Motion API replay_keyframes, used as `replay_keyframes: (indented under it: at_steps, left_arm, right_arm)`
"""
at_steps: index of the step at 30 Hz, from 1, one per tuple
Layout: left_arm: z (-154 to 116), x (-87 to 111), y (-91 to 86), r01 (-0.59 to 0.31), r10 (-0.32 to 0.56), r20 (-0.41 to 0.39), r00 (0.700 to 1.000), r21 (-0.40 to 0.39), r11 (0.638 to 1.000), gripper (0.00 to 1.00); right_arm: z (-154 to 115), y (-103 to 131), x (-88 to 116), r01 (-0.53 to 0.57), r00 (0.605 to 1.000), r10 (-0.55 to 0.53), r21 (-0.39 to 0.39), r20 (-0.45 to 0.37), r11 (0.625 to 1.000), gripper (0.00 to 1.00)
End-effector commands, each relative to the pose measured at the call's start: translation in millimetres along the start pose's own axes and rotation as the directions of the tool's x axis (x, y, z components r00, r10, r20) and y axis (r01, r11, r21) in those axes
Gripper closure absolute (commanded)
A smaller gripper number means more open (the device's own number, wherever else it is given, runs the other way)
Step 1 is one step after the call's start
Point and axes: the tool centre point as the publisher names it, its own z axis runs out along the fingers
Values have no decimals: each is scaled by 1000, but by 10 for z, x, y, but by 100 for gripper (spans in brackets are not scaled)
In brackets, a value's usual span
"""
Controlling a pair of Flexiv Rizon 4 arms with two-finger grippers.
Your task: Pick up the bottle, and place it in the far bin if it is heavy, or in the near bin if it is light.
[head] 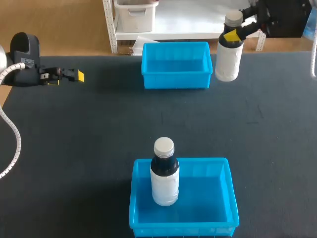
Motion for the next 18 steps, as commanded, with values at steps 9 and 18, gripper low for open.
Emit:
replay_keyframes:
  at_steps: [9, 18]
  left_arm:
    - [0, 0, 0, 0, 0, 0, 1000, 0, 1000, 0]
    - [0, 0, 0, 0, 0, 0, 1000, 0, 1000, 0]
  right_arm:
    - [212, -740, -58, 31, 999, -26, -106, 47, 994, 100]
    - [437, -981, -196, 21, 999, -15, -118, 51, 993, 100]
